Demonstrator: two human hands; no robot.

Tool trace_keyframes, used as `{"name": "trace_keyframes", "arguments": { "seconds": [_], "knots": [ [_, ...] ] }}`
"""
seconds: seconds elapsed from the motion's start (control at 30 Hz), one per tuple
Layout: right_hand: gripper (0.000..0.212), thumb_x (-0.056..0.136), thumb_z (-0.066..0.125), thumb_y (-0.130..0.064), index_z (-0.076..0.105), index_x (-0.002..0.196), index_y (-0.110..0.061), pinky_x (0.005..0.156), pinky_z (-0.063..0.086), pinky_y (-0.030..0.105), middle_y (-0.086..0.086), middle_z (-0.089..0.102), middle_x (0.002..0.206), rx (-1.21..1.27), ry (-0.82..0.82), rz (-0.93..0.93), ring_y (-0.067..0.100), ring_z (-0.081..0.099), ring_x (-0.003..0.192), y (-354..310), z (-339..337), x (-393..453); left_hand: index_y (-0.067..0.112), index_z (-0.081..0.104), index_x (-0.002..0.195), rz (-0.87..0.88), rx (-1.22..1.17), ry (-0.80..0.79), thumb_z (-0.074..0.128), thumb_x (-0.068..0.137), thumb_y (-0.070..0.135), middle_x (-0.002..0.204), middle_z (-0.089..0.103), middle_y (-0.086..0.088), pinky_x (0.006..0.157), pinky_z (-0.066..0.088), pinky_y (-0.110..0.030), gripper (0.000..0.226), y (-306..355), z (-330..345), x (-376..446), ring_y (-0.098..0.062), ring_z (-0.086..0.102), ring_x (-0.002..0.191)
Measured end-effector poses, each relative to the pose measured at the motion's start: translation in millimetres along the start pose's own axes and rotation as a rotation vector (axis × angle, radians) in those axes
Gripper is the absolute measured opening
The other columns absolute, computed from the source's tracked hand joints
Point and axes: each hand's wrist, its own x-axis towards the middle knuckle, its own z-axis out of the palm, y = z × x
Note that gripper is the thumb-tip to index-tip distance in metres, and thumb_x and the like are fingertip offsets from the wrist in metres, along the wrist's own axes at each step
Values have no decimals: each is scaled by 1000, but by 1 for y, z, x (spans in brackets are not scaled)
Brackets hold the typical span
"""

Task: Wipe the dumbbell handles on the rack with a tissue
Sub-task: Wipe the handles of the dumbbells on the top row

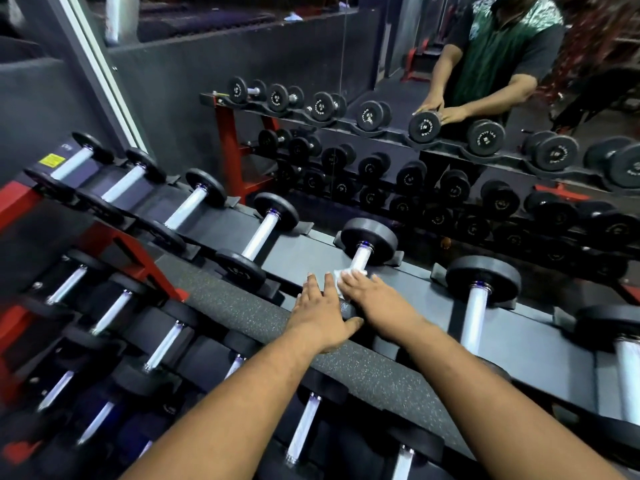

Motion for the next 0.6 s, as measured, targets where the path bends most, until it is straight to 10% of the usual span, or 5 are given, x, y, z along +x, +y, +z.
{"name": "trace_keyframes", "arguments": {
  "seconds": [0.23,0.4,0.6],
  "knots": [
    [84,92,46,5,4,160,-20,122,18,49,-1,-7,167,300,152,227,18,-1,154,6,14,21,19,-21,158,-10,4,4,54,92,67,165,-23,-18,124,5,-45,111,0,0,0,-34,-10,155],
    [54,103,43,-6,35,154,-22,117,32,33,-2,32,160,1091,203,392,13,40,139,-12,24,6,18,-18,159,-9,4,9,56,92,65,166,-20,-18,124,7,-46,110,-2,1,5,-35,-6,155],
    [54,105,41,-20,25,156,-24,99,43,32,-5,47,129,1190,248,503,17,52,117,-9,6,21,19,-19,159,-19,15,7,54,92,67,165,-21,-17,124,6,-46,110,1,0,2,-34,-8,155]
  ]
}}
